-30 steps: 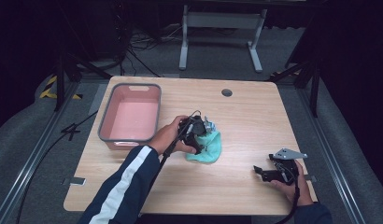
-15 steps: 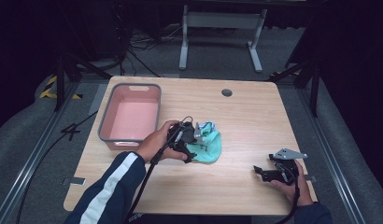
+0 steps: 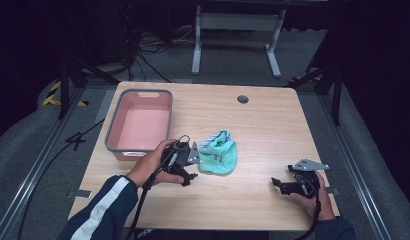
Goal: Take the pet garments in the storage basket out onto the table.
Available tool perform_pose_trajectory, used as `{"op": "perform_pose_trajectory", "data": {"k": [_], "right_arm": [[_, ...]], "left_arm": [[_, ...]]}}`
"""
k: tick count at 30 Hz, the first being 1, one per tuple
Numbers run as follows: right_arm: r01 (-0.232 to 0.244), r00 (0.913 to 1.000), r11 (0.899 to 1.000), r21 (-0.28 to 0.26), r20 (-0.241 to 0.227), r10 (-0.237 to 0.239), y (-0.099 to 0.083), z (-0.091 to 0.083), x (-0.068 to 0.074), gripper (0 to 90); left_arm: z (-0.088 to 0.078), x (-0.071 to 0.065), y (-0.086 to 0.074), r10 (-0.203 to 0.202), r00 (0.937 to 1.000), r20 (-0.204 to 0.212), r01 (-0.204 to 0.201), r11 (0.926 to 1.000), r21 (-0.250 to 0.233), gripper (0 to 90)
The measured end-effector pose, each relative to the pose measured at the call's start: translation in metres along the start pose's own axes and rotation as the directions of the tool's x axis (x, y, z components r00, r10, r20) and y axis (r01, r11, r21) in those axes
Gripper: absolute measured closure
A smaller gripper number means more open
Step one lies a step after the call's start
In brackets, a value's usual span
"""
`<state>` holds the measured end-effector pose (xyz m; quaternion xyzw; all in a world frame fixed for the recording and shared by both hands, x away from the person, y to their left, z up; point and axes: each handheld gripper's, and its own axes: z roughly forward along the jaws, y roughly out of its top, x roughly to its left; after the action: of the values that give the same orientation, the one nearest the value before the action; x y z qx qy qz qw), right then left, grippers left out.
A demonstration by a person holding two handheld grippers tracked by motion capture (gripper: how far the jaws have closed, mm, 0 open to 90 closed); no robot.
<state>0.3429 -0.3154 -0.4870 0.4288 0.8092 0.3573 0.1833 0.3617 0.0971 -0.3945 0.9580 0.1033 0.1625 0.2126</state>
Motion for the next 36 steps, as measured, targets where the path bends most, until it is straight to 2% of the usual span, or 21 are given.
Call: {"op": "perform_pose_trajectory", "data": {"k": [3,5,11,18,24,30,33,36], "right_arm": [[0.0,1.0,1.0,0.0,0.0,0.0,0.0,0.0,0.0,15.4],[-0.001,1.0,1.0,0.0,0.0,0.001,0.0,0.0,0.0,15.5],[-0.001,1.0,1.0,0.0,0.001,0.001,0.0,0.0,0.0,15.5],[-0.001,1.0,1.0,0.0,0.0,0.001,0.0,0.0,0.0,15.5],[-0.001,1.0,1.0,0.0,0.0,0.001,0.0,0.0,0.0,15.5],[-0.001,1.0,1.0,0.0,0.0,0.001,0.0,0.0,0.0,15.5],[-0.001,1.0,1.0,0.0,0.0,0.001,0.0,0.0,0.0,15.5],[-0.001,1.0,1.0,0.0,0.0,0.001,0.0,0.0,0.0,15.5]], "left_arm": [[-0.006,-0.006,-0.013,0.004,1.0,-0.006,-0.004,0.9999,-0.01,20.5],[-0.01,-0.009,-0.021,-0.015,0.9999,-0.008,0.015,0.9997,-0.018,20.7],[-0.016,-0.016,-0.048,-0.012,0.9995,-0.027,0.012,0.9999,-0.006,20.6],[-0.019,-0.017,-0.078,-0.061,0.9972,-0.044,0.061,0.998,0.013,20.0],[-0.018,-0.02,-0.105,-0.082,0.9957,-0.043,0.083,0.9961,0.03,20.0],[-0.02,-0.02,-0.131,-0.135,0.9897,-0.047,0.136,0.9906,0.012,19.9],[-0.019,-0.02,-0.144,-0.178,0.9828,-0.05,0.178,0.984,-0.001,19.8],[-0.02,-0.019,-0.153,-0.202,0.9782,-0.046,0.201,0.9792,-0.028,19.4]]}}
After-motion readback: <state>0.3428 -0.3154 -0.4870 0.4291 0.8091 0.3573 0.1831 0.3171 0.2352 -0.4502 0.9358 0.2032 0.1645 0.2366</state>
